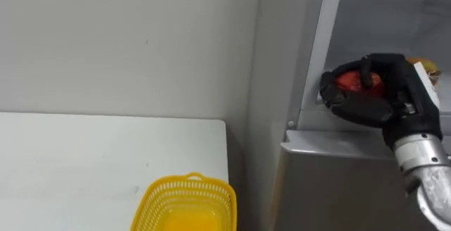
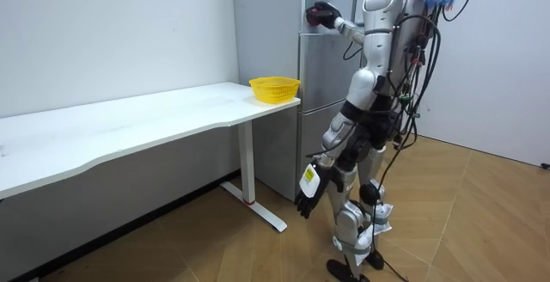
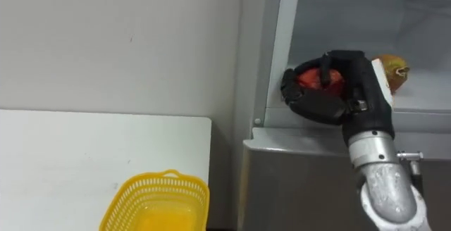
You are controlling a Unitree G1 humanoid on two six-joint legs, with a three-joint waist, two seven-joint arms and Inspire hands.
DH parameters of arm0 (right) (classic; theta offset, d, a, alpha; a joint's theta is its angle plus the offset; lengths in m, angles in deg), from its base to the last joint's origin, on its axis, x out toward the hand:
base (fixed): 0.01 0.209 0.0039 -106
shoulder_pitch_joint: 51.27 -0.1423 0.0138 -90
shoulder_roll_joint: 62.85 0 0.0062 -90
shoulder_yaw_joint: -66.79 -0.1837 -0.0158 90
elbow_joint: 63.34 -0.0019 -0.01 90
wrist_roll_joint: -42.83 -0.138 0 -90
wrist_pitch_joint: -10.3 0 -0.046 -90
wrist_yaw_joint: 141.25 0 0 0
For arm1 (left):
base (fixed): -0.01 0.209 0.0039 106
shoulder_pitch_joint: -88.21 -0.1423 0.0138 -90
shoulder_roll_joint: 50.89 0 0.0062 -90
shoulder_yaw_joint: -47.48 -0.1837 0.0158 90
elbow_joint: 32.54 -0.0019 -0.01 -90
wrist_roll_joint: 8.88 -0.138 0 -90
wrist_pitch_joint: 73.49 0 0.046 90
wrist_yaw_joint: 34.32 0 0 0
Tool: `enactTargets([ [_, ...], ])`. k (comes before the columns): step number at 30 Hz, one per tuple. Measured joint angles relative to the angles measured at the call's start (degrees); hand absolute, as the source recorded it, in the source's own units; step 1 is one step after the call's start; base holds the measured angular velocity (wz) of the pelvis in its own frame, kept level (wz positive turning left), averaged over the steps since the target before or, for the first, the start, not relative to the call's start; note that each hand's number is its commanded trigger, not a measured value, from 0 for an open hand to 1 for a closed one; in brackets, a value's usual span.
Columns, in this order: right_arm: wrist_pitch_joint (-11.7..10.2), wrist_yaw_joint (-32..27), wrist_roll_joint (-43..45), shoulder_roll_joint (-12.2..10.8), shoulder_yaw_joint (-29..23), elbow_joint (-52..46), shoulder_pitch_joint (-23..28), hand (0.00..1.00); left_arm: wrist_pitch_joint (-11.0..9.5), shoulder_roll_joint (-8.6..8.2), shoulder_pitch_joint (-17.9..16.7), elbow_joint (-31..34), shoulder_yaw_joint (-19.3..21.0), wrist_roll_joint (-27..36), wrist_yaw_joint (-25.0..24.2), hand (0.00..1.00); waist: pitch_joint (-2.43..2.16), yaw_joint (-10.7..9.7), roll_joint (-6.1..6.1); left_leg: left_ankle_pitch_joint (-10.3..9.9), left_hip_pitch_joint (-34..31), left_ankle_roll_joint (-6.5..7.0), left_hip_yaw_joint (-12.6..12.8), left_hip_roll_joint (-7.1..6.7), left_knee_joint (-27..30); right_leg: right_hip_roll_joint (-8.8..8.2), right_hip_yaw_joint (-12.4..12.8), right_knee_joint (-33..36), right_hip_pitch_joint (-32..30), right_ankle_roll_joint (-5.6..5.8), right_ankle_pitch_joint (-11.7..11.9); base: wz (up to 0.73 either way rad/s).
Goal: Retrieve from the upper fridge
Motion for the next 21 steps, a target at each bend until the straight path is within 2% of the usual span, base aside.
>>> enactTargets([
  [4,0.0,-1.3,1.0,-0.4,1.1,-4.3,2.0,1.00,-0.3,-0.15,-0.4,-0.1,0.0,-0.1,0.8,0.00,-0.33,-0.3,0.45,0.0,-0.4,0.01,0.2,0.01,0.2,-0.06,0.0,0.1,-0.5,0.00,0.0,0.00],
  [8,-0.5,-1.9,7.4,-1.3,1.5,-9.4,3.1,1.00,-1.5,-0.61,-0.4,-0.6,0.2,-0.1,1.4,0.00,-0.29,0.0,0.64,0.0,0.2,0.00,0.8,0.10,0.2,0.06,0.6,0.2,-0.3,-0.02,0.0,-0.09],
  [10,-1.5,-2.8,11.9,-2.0,1.6,-12.3,3.2,1.00,-2.4,-0.82,-0.1,-2.2,0.2,0.0,1.8,0.00,-0.22,0.0,0.75,0.0,0.4,0.01,0.8,0.09,-0.2,0.08,0.7,0.2,0.0,-0.01,0.0,0.00],
  [12,-2.4,-4.4,16.0,-3.0,1.7,-15.2,4.0,1.00,-2.5,-0.86,0.0,-3.0,0.2,0.0,2.4,0.00,-0.19,0.0,0.70,0.0,0.4,0.00,0.8,0.10,-0.3,0.10,0.7,0.2,-0.1,-0.01,0.0,0.00],
  [18,-5.2,-5.2,20.4,-3.1,4.9,-21.0,5.4,1.00,-3.4,-0.83,-0.2,-3.6,-0.8,1.9,2.8,0.00,-0.05,0.2,0.64,0.0,0.3,0.00,1.1,0.12,-0.4,0.12,0.9,0.2,-0.4,-0.02,0.0,0.00],
  [21,-5.3,-5.5,22.5,-3.1,6.7,-22.8,5.6,1.00,-4.2,-0.83,0.0,-4.9,-1.0,2.3,2.6,0.00,-0.18,0.5,0.15,0.0,0.1,0.00,1.1,0.14,-0.5,0.12,0.7,0.2,-0.6,-0.02,0.0,0.00],
])
